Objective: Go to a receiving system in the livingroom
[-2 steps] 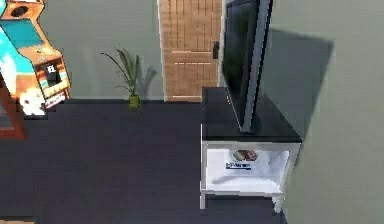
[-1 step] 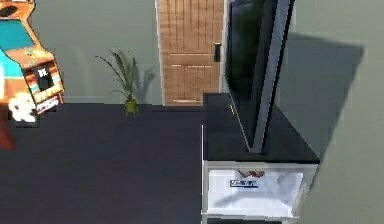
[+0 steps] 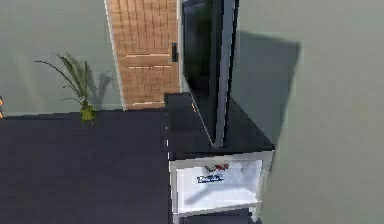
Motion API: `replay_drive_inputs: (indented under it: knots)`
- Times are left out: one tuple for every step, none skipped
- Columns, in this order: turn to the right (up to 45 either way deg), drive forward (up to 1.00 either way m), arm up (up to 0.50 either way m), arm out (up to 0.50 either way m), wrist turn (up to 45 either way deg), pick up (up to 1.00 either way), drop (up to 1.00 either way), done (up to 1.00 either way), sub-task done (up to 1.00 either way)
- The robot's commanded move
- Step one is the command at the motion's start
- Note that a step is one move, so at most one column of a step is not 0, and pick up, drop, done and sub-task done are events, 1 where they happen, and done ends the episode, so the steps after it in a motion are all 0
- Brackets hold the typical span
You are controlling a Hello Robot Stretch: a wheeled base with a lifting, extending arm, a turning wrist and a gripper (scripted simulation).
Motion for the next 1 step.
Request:
replay_drive_inputs:
  knots:
    - [0.0, 0.00, 0.00, 0.00, 0.0, 0.00, 0.00, 1.00, 0.00]
